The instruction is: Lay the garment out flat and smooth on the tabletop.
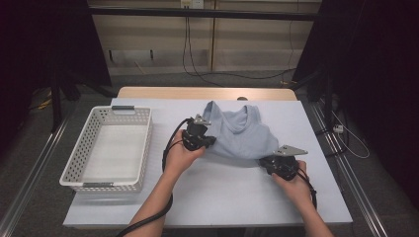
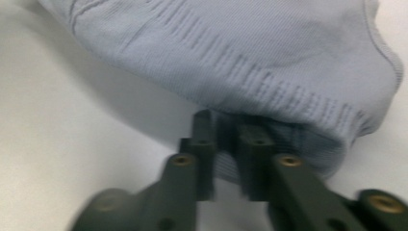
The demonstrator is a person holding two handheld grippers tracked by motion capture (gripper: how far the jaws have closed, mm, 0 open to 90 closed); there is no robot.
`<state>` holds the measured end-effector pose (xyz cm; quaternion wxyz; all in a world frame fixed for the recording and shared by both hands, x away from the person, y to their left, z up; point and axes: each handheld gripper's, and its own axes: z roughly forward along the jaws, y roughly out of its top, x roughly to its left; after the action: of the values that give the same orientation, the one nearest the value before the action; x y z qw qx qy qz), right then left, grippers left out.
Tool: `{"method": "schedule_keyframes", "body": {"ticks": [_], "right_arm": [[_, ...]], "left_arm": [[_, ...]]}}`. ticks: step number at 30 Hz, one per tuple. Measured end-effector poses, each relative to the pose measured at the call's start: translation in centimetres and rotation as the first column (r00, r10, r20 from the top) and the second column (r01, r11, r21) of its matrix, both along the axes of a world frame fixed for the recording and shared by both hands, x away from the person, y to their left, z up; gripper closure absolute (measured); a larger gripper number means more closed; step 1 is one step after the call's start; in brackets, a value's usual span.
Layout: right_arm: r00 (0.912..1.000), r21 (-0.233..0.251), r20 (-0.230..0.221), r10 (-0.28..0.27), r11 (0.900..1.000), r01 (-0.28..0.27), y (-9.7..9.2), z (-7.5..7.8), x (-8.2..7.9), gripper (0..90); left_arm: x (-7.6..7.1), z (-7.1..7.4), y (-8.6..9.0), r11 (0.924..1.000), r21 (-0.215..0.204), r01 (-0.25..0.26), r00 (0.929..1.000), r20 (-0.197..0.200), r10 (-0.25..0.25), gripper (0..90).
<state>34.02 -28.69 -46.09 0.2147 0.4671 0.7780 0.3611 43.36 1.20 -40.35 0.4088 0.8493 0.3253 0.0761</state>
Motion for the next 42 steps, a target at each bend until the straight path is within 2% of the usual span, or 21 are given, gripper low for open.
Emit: {"method": "schedule_keyframes", "body": {"ticks": [2,8,12,18,19,29,37,42], "right_arm": [[0.9999,0.019,-0.011,-0.006,0.9998,0.006,-0.2,0.0,0.0,87.7],[0.9994,0.060,-0.034,0.004,0.9982,-0.002,-0.9,0.3,-0.4,89.3],[0.9996,0.096,-0.027,0.007,0.9954,-0.004,-1.8,0.9,-1.0,89.4],[0.9997,0.113,-0.022,0.009,0.9935,-0.006,-2.7,1.5,-1.8,89.5],[0.9998,0.115,-0.018,0.009,0.9934,-0.007,-2.8,1.6,-1.9,89.5],[0.9999,0.121,-0.008,0.007,0.9926,-0.006,-4.0,2.1,-2.7,89.4],[0.9996,0.101,-0.006,0.027,0.9945,-0.027,-3.9,1.8,-2.8,88.7],[0.9993,0.116,0.002,0.036,0.9926,-0.037,-3.4,2.0,-2.7,84.9]], "left_arm": [[0.0,0.1,0.1,1.0000,-0.006,-0.004,1.0000,-0.002,0.004,89.8],[0.2,0.4,0.5,0.9997,-0.021,-0.015,0.9998,0.013,0.016,89.8],[0.2,0.4,0.4,0.9993,-0.029,-0.024,0.9995,0.018,0.025,89.8],[0.2,0.8,0.7,0.9988,-0.038,-0.031,0.9989,0.032,0.033,89.9],[0.1,0.8,0.7,0.9980,-0.050,-0.039,0.9987,0.031,0.040,89.9],[0.3,0.6,0.8,0.9976,-0.053,-0.045,0.9986,0.026,0.046,89.9],[0.3,0.5,0.7,0.9983,-0.042,-0.041,0.9989,0.021,0.042,89.8],[0.3,0.5,0.6,0.9982,-0.046,-0.039,0.9990,0.020,0.040,89.8]]}}
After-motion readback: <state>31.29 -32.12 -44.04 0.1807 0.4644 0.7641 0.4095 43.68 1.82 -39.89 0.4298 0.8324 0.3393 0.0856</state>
